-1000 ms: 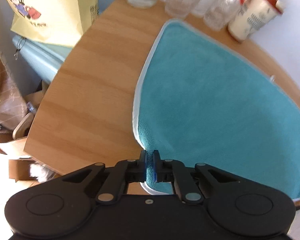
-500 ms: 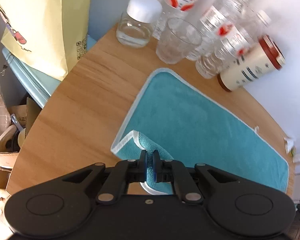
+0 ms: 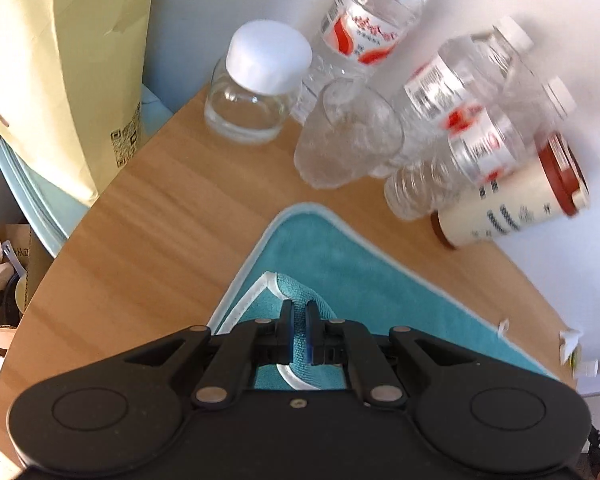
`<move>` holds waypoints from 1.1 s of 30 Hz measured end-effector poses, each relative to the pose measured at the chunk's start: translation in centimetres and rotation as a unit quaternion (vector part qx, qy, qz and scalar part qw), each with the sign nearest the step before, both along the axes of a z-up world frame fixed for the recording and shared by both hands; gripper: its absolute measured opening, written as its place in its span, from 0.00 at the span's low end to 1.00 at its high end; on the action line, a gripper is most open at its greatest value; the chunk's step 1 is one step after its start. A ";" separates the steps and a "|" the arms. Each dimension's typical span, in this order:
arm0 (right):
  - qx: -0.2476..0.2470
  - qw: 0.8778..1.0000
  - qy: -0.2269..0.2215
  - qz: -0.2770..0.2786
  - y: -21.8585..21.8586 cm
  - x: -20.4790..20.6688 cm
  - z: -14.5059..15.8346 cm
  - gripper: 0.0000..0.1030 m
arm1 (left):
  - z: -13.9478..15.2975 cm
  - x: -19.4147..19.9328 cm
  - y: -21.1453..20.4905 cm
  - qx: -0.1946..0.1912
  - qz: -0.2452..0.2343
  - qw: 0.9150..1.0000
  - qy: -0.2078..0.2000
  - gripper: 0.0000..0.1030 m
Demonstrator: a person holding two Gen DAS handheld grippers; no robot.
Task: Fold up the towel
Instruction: 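Lift both held edges and fold them over toward the opposite edge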
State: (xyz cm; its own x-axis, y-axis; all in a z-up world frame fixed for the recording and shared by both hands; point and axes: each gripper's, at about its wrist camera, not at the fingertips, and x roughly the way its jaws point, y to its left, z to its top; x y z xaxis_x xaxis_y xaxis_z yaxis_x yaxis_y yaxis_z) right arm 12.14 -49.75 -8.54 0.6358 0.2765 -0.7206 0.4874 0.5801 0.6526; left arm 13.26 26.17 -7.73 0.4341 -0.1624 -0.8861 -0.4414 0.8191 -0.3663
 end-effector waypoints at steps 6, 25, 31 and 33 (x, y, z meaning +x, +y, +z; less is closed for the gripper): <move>0.010 1.000 -0.018 -0.008 0.1 2.9 -0.3 0.01 | 0.0 2.1 0.7 -0.010 0.025 1.000 -0.013 0.04; -0.077 0.996 0.008 -0.054 1.2 7.4 -3.4 0.36 | -2.4 6.1 1.8 0.036 0.056 0.998 0.008 0.51; -0.190 0.965 0.034 0.177 9.2 5.5 -1.2 0.35 | -0.4 4.2 -1.6 0.126 -0.049 0.991 0.009 0.66; -0.210 0.953 0.040 0.217 12.0 4.3 -2.0 0.35 | -0.7 3.0 -3.8 0.161 -0.092 0.982 0.019 0.68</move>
